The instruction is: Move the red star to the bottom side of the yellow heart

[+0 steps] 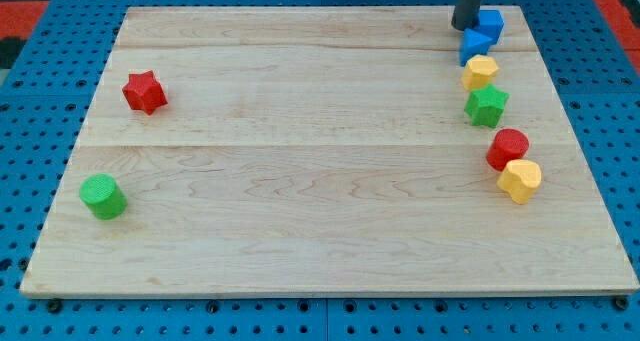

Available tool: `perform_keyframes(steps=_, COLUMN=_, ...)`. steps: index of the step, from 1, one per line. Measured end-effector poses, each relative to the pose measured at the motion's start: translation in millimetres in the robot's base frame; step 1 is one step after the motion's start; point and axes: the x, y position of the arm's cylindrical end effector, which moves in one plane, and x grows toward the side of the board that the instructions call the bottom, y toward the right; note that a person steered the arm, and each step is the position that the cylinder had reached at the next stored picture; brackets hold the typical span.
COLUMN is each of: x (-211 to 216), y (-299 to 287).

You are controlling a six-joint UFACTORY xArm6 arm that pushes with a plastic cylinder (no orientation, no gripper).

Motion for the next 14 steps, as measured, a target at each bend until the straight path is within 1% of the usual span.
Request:
perform_keyframes(steps=1, x=-4.6, y=-59.9)
perform_keyframes(steps=2, x=0.4, y=-152.9)
perform_keyframes(steps=4, x=46.7, y=-395.5)
perform_keyframes(steps=5, x=115.4, y=-421.6)
perform_keyframes(steps=6, x=175.0, y=-401.7)
perform_keyframes(steps=7, x=214.7, y=-334.1)
perform_keyframes(steps=8, x=231.8, y=-325.8)
perform_keyframes(steps=9, x=194.6, y=-384.5)
perform_keyframes(steps=10, x=239.4, y=-410.6)
perform_keyframes(steps=11, x=282.9, y=-306.3)
perform_keyframes(steps=12, x=301.9, y=-214.3)
perform_keyframes(steps=13, x=310.3, y=-288.7)
perform_keyframes(steps=14, x=281.3, y=-345.8)
